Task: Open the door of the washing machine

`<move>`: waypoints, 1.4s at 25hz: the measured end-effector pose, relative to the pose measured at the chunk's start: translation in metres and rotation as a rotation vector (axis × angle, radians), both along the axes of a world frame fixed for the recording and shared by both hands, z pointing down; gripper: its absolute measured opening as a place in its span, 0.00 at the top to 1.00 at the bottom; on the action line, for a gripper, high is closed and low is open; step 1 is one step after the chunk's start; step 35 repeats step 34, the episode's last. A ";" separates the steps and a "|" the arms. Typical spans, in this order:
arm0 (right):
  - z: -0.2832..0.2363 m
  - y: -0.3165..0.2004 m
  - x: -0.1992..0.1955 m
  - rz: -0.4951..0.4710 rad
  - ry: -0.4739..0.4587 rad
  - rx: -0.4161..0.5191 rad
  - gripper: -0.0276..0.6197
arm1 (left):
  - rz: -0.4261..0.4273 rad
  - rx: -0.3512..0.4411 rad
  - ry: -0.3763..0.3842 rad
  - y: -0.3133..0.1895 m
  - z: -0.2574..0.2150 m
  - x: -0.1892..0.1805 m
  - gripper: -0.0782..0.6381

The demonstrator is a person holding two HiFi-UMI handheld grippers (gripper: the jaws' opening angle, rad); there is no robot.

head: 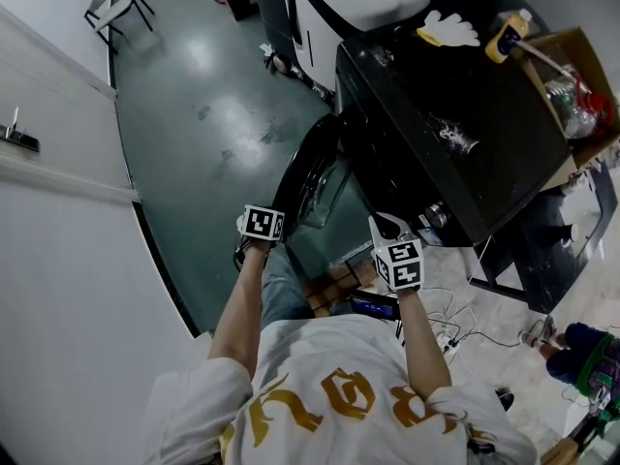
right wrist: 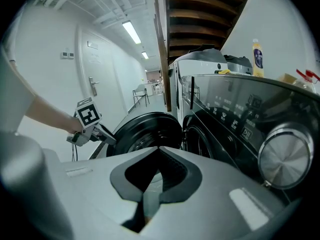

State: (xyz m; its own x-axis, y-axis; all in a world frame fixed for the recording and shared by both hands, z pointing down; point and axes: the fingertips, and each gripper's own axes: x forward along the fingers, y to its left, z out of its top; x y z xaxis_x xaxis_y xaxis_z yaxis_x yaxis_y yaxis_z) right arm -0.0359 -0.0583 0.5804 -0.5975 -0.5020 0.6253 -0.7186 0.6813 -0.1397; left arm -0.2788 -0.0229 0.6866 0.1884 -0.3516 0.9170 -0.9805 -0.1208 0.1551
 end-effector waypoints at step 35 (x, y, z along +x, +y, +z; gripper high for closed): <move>0.009 -0.001 0.006 0.013 0.034 -0.016 0.94 | -0.002 0.018 -0.015 -0.001 0.001 -0.008 0.69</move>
